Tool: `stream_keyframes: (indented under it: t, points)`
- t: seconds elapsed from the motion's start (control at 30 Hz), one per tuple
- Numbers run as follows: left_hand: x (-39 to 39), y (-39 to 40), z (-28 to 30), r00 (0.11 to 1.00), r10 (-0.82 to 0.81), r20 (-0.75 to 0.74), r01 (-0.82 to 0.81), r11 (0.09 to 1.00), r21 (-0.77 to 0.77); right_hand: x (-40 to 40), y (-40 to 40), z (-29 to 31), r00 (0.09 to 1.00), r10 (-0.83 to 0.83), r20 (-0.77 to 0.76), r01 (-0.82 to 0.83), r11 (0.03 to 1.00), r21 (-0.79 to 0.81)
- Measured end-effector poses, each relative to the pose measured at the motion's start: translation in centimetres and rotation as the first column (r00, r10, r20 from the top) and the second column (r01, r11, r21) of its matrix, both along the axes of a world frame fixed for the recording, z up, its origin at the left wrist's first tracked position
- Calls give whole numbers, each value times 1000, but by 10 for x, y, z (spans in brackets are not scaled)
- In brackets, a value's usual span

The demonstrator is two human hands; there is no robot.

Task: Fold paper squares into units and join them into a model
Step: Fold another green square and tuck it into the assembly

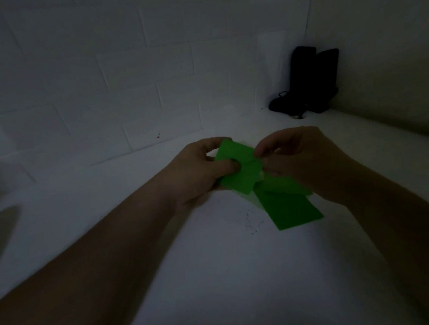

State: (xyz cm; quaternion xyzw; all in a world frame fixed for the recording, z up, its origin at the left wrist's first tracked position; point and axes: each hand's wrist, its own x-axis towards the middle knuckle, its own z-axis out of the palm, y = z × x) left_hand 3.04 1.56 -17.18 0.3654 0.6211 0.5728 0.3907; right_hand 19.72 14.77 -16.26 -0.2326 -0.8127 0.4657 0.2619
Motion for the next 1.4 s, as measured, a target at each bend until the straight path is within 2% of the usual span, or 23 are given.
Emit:
stream_keyframes:
  t: [0.17,0.23,0.4,0.63,0.77,0.9,1.13,1.4]
  points:
    - [-1,0,3,978,-53,204,58,998,-19,1,-2,0,998,12,61,-18,994,109]
    - [-2,0,3,954,-65,291,77,997,-30,2,-5,1,999,10,42,-18,979,203]
    - [0,-2,7,920,-73,386,91,995,-29,1,-8,0,1000,7,-24,-1,965,261]
    - [4,-4,7,953,-99,288,117,992,-46,0,-12,0,998,52,-40,-45,986,159]
    - [2,-2,6,981,-58,185,60,998,-8,-1,-13,1,998,52,-29,-47,984,174]
    - [4,-3,4,991,-80,110,82,997,-11,-1,-15,2,998,55,-40,-48,984,172]
    - [5,-4,4,986,-83,141,83,997,8,-1,-11,0,988,-37,-151,50,995,83]
    - [11,-3,9,972,-93,216,91,996,23,0,-7,1,977,-41,-211,40,999,-10]
